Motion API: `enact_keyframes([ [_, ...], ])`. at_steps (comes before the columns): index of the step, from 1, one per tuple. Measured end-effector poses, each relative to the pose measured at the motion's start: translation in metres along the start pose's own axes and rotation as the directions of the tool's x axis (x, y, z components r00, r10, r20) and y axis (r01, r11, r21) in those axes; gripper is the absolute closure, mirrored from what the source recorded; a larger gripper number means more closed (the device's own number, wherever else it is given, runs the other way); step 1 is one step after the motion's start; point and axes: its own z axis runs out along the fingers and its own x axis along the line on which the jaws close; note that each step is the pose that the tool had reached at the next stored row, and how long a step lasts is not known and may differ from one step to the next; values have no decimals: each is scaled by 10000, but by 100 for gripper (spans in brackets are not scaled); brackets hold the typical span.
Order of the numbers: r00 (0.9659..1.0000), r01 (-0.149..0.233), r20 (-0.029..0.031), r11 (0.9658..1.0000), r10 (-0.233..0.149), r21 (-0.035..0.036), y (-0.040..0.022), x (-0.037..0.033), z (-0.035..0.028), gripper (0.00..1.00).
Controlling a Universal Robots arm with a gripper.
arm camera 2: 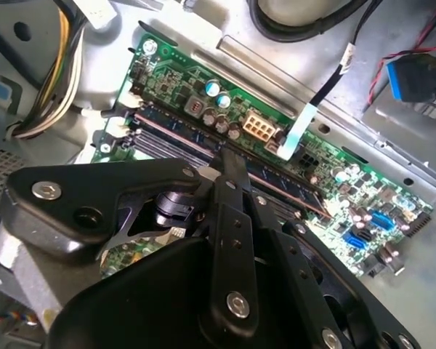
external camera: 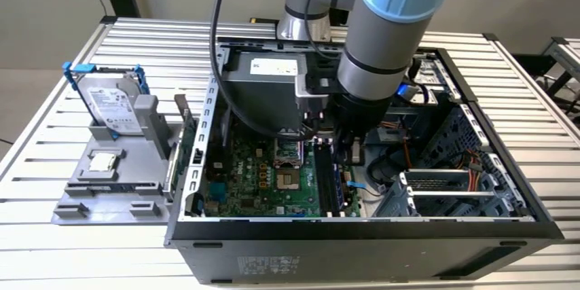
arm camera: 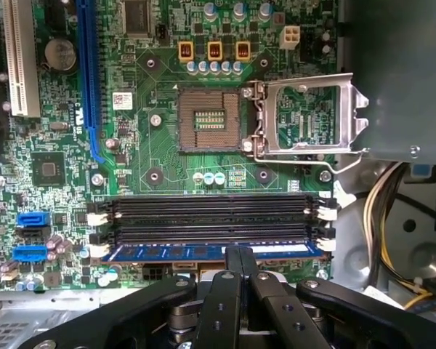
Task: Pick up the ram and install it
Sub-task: 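Press down the ram until it locks into place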
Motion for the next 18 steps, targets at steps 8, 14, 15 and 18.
enact_keyframes([
  [8,10000,0,-16,10000,0,-3,1,13,121,100],
  [14,10000,-2,20,10000,2,4,0,4,25,100],
  [15,10000,-1,5,10000,1,1,0,6,-20,100],
  [18,10000,-1,-1,10000,1,0,-2,3,-137,100],
])
